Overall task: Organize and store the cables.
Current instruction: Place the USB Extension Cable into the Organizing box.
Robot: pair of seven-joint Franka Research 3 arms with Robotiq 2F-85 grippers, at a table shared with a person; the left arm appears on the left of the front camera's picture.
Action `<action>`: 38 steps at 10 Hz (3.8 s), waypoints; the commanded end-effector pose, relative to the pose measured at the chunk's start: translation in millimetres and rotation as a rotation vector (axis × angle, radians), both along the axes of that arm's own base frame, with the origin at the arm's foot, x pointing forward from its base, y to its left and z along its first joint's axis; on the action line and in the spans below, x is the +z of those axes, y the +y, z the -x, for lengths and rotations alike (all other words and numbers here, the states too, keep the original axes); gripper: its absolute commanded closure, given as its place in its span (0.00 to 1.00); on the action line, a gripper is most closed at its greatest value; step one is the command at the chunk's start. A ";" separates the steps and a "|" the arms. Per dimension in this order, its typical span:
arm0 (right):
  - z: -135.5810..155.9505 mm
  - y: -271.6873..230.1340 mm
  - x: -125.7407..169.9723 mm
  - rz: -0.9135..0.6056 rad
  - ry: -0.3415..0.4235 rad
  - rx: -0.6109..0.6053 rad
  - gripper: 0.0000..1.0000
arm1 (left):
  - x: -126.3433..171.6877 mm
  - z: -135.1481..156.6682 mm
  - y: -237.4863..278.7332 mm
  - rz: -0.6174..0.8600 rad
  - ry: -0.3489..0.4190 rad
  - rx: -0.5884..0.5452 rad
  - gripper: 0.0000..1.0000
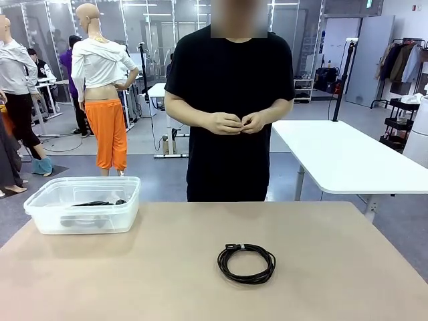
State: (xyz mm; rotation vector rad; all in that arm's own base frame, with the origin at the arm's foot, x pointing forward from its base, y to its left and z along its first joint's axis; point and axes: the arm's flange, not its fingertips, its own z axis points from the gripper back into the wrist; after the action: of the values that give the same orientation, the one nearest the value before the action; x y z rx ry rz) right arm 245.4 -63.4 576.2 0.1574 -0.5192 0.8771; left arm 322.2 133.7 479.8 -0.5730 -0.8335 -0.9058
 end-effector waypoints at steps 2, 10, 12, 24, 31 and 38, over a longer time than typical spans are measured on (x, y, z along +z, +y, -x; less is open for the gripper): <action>-93.6 101.4 -18.1 0.146 0.123 0.172 0.00 | 3.5 -0.8 1.3 0.000 0.008 0.008 0.00; -199.4 240.9 -152.6 0.235 0.156 0.574 0.00 | 3.5 -0.8 1.3 0.000 0.008 0.008 0.00; -209.9 270.5 -168.6 0.312 0.108 0.568 0.00 | 3.5 -0.8 1.3 0.000 0.008 0.008 0.00; -256.7 289.6 -206.8 0.287 0.148 0.619 0.00 | 3.5 -0.8 1.3 0.000 0.008 0.008 0.00; -307.8 320.3 -270.0 0.293 0.204 0.624 0.00 | 3.5 -0.8 1.3 0.000 0.008 0.008 0.00; -306.3 327.0 -273.9 0.373 0.212 0.581 1.00 | 3.5 -0.8 1.3 0.000 0.008 0.008 0.00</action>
State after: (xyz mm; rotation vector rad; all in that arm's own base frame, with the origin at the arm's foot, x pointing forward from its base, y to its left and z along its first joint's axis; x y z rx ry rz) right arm 549.7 260.4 301.6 0.0837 -0.1112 1.5150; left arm 322.5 134.6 480.2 -0.5704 -0.8328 -0.9041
